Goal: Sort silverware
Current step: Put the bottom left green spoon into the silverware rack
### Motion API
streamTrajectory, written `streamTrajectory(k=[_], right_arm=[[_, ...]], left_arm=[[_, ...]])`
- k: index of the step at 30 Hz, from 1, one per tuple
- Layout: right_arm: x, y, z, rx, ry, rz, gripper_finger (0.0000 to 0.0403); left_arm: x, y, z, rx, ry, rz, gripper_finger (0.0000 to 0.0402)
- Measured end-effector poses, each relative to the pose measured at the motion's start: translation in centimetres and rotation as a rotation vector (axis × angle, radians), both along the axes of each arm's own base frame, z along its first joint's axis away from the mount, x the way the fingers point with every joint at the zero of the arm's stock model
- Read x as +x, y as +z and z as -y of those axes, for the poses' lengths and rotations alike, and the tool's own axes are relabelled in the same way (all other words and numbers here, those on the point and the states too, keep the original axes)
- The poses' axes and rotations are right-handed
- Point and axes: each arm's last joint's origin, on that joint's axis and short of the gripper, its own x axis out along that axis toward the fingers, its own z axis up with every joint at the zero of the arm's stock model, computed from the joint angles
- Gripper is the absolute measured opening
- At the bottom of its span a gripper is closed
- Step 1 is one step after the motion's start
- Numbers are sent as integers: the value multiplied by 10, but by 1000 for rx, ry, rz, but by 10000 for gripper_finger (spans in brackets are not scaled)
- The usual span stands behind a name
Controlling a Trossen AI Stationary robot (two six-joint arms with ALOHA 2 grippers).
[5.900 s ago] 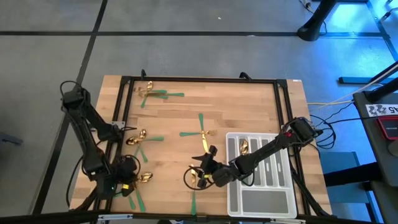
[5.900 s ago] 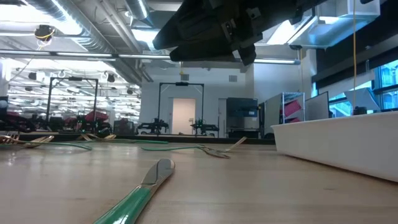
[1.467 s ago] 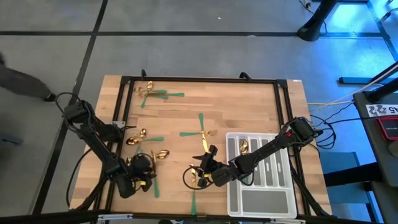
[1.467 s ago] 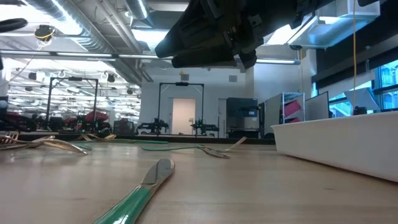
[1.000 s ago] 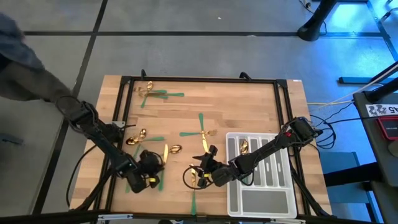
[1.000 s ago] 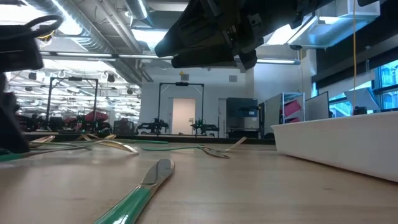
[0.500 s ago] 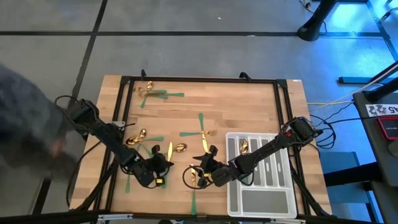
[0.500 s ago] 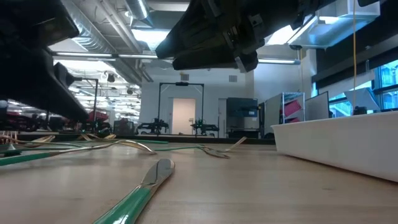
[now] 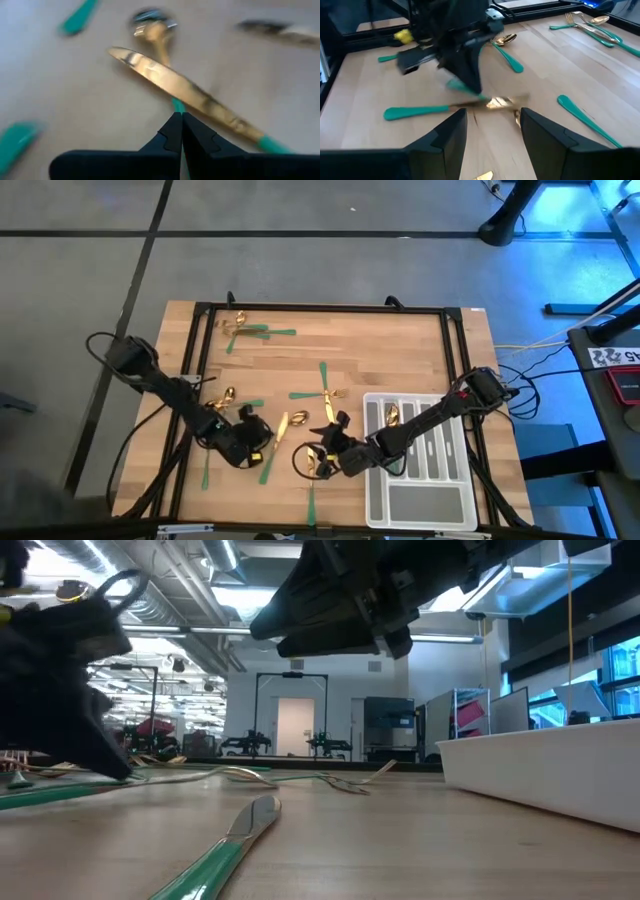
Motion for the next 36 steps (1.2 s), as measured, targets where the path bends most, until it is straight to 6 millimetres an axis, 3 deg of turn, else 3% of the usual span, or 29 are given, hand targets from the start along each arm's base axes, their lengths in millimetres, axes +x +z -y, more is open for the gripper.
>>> streamTrajectory(k=[5,9,12,17,21,25,30,36], right_arm=[[-1,-1,0,0,2,-5,186],[-1,-1,-1,3,10,-9,186],[-1,-1,-1,0,9,-13,186],[-1,-1,0,16,-7,-6,186],[-1,-1,0,22,-10,-4,186],[-1,-1,0,22,-12,-4,186],[-1,-1,0,22,-12,-4,186],[-1,-1,0,23,-12,-4,186]], left_arm=[[18,17,1,110,-144,158,2],[20,25,-3,188,-183,159,3],[16,20,-3,223,-239,84,17],[5,11,1,179,-281,-27,98],[-2,8,5,119,-246,-8,175],[-7,-1,6,106,-189,-34,216],[-4,-13,6,95,-122,-45,200],[-3,-22,-3,115,-61,-111,116]])
